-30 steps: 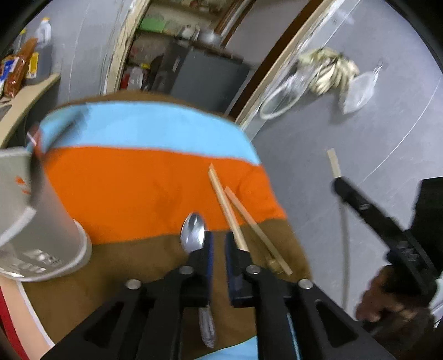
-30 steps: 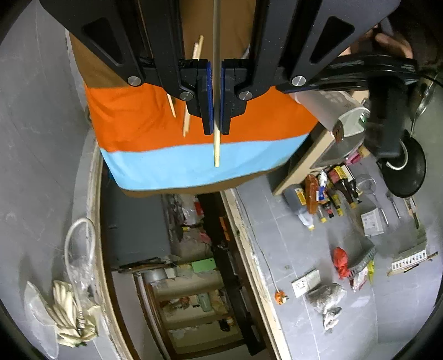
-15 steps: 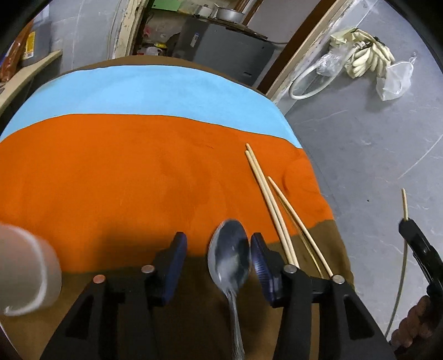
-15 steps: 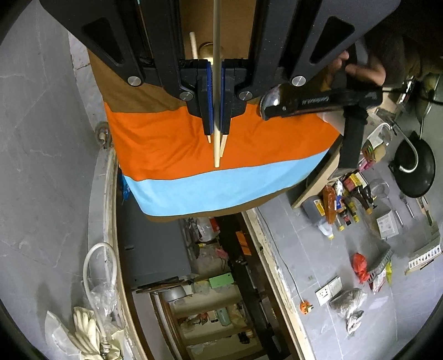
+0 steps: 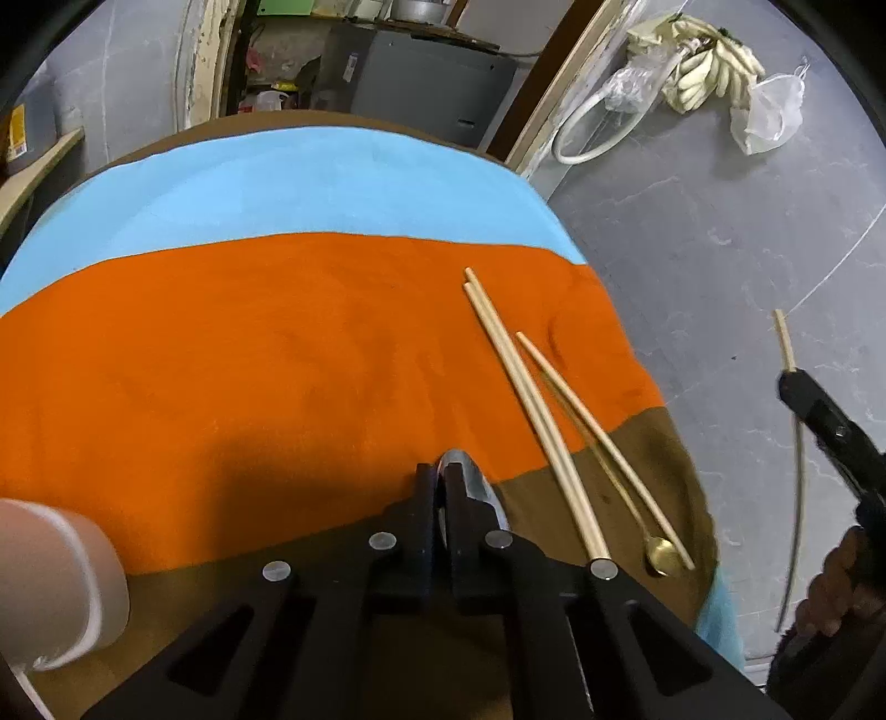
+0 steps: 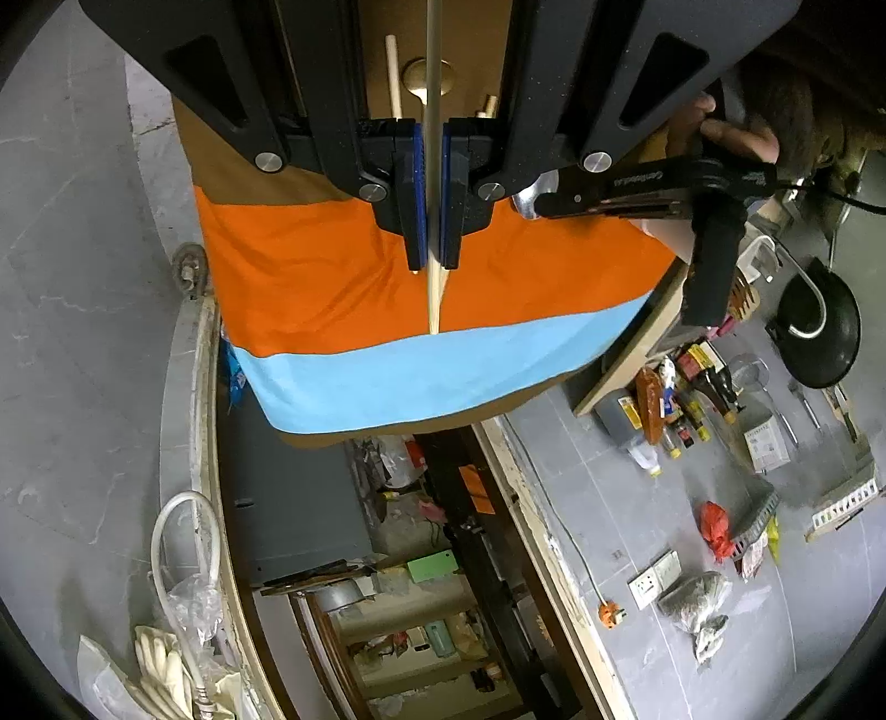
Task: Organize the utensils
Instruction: 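Lift the spoon with the left tool while the right tool lifts the chopstick, then carry the spoon into the white caddy and open the left tool while the right tool drops the chopstick in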
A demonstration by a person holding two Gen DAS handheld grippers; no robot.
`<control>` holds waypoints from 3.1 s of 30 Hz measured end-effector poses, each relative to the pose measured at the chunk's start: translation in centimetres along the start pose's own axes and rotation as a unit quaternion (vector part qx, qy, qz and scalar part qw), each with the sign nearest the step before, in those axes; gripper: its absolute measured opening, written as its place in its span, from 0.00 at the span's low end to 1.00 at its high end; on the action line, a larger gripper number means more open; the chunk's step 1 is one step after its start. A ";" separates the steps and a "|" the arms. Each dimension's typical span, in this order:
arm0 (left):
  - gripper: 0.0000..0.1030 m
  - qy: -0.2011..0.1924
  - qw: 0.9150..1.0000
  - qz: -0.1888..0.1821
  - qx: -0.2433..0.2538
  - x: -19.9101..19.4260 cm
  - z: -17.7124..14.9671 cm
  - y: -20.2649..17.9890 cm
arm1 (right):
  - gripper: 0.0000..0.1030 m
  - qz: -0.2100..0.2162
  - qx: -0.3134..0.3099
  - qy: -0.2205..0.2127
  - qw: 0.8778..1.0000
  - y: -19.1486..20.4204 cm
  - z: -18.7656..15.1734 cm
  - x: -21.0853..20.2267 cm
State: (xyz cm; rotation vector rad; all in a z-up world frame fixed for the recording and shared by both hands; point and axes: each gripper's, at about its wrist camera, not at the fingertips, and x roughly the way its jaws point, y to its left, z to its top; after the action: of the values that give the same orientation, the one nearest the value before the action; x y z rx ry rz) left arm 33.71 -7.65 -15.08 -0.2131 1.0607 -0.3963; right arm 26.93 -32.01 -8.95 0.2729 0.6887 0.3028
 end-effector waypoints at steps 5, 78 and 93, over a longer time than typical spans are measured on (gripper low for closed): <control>0.02 -0.008 1.000 -0.001 -0.002 -1.7 -0.9 -0.4 | 0.04 0.005 0.010 -0.009 1.000 0.4 0.1 -0.3; 0.02 -0.331 0.879 0.342 -0.035 -30.9 -2.6 14.6 | 0.04 0.074 -0.026 -0.301 0.950 30.5 2.1 7.6; 0.02 -0.318 0.892 0.321 -0.011 -29.1 -2.9 13.8 | 0.04 0.058 -0.032 -0.288 0.955 30.5 1.2 8.7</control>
State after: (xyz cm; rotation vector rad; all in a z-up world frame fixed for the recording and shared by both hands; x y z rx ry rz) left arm 21.69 17.02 2.06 0.0037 0.4341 0.2827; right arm 28.47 -0.97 -2.61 0.3227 0.0866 0.3369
